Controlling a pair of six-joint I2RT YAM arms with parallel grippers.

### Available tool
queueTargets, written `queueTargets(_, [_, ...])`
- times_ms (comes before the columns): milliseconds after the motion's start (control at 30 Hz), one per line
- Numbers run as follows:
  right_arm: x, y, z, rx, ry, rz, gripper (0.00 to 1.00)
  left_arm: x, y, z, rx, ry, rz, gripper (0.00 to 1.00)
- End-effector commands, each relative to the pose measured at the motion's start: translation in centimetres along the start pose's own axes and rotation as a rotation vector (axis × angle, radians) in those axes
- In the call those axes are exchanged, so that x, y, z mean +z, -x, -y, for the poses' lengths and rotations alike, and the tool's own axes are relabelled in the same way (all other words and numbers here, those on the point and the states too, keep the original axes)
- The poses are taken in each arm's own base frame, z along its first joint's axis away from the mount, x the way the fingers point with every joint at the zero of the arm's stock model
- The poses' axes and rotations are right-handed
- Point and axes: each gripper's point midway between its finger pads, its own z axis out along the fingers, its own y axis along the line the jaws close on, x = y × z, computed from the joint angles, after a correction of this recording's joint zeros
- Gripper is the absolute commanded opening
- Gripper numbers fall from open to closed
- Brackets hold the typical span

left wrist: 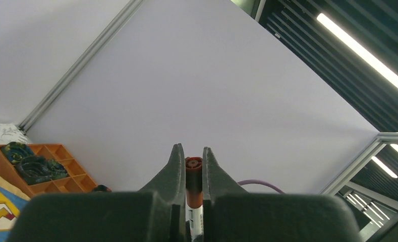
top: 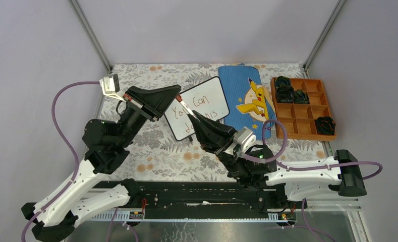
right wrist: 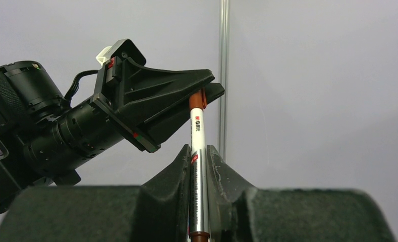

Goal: Write a sentence on the whiteboard
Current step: Close the whiteboard marker at the center of the board.

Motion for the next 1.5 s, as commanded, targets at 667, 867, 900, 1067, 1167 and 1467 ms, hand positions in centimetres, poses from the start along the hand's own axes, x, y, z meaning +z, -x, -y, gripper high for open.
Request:
queueTargets(667, [3.0,2.6,1.3,-0.02,-0.138,0.096,0.0,-0.8,-9.1,-2.4,-0.192,-0.004,-0.263,0.0])
queueTargets(867, [2.7,2.6,1.4,-0.023,-0.132,0.101,0.0,-1.1,-8.8,-2.1,-0.173,0.007,-0.241,0.0])
queueTargets(900, [2.6,2.7,1.5,-0.024,-0.127,0.1,0.0,-1.2,-8.1,-2.4,-0.163,0.027,-0.209,0.0])
queueTargets(1067, [2.0,2.9,1.9,-0.036,-0.118,0.084,0.0,-2.3,-4.9,-2.3,-0.132,0.059,-0.081,0.26])
queueTargets(1167, [1.7,2.9,2.0,-0.035,-0.108,0.077,0.0,-2.6,-3.7,-2.4,-0.111,0.081,-0.039,0.49])
queueTargets(1467, [0.9,2.7,2.6,-0.029,-0.115,0.057,0.0,-3.3,-2.2,-2.9,-0.061,0.134,0.009,0.86])
